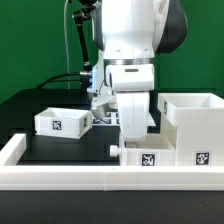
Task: Assemble drawer
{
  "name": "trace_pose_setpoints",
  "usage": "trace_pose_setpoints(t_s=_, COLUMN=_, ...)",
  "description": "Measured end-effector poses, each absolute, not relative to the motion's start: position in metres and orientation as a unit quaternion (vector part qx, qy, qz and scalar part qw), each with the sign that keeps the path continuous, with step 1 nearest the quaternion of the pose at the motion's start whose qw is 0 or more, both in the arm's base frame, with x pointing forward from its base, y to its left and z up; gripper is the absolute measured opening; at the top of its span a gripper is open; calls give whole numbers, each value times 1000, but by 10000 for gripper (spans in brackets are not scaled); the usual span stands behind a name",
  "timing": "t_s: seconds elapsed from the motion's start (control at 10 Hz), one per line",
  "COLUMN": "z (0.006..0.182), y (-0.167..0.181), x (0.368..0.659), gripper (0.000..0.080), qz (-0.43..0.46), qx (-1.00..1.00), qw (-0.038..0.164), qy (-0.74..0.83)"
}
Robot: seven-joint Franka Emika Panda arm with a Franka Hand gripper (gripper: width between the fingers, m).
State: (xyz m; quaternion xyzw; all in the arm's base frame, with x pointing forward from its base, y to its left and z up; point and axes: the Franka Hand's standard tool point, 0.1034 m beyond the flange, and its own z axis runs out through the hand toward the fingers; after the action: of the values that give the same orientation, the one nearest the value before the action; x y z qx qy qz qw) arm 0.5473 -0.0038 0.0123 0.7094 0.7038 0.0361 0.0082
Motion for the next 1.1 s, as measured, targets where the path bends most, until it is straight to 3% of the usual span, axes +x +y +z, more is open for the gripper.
trace_pose_setpoints(t_s=0.4, z=12, y=-4, x=547, gripper=42, qz=34, qx=708, qw=7, qy=705)
trace_pose_setpoints(t_s=0.8, z=11, y=-6, x=547, gripper=42, qz=51, qx=712, qw=18, qy=700)
trace_pose_setpoints(t_s=1.1, z=13, y=-4, x=547, gripper=42, qz=41, qx=711, qw=12, qy=702)
